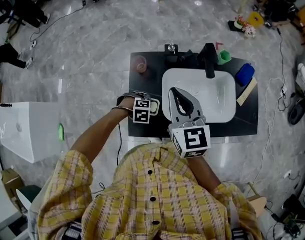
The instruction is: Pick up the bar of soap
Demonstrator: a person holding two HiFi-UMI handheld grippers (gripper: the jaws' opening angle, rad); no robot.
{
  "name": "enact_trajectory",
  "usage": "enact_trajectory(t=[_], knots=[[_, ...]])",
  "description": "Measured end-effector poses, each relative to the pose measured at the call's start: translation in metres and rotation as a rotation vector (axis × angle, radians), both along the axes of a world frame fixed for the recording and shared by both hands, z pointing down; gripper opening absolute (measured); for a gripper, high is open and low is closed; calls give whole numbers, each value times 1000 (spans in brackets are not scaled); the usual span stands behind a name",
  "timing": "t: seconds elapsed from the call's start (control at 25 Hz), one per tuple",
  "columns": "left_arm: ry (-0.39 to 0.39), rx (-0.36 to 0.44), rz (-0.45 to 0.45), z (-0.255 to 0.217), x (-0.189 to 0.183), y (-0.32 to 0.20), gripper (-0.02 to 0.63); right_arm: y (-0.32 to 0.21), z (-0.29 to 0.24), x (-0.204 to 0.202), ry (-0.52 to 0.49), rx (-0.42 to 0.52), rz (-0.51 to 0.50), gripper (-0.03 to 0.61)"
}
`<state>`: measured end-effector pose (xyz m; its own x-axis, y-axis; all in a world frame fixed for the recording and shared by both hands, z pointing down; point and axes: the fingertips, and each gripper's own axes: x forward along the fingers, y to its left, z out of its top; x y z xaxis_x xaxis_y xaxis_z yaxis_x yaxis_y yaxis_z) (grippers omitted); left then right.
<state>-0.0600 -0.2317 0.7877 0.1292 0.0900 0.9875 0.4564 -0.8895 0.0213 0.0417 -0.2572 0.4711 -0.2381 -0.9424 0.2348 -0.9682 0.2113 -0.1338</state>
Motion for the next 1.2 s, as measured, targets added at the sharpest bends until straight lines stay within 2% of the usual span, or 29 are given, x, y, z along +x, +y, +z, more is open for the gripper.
enact_trajectory(t=[0.28, 0.44, 0.6, 0.76, 0.88, 1.08, 1.2], knots=[[37, 20, -2, -21, -1, 5, 192, 6, 5, -2, -3, -25, 1, 21], [83, 49, -19, -39, -1, 7, 192, 9, 0, -6, -2, -9, -8, 21], [152, 72, -77, -59, 2, 6, 192, 12, -1, -9, -3, -1, -17, 20], [245, 96, -184, -82, 5, 3, 192, 14, -1, -11, -1, 5, -25, 21], [339, 105, -295, -101, 9, 4, 192, 17, 0, -13, -1, 3, -27, 21], [549, 133, -527, -135, 20, -1, 192, 18, -1, -18, 8, 7, -45, 20], [650, 150, -648, -153, 23, -2, 191, 18, -2, -23, 14, 10, -55, 21]])
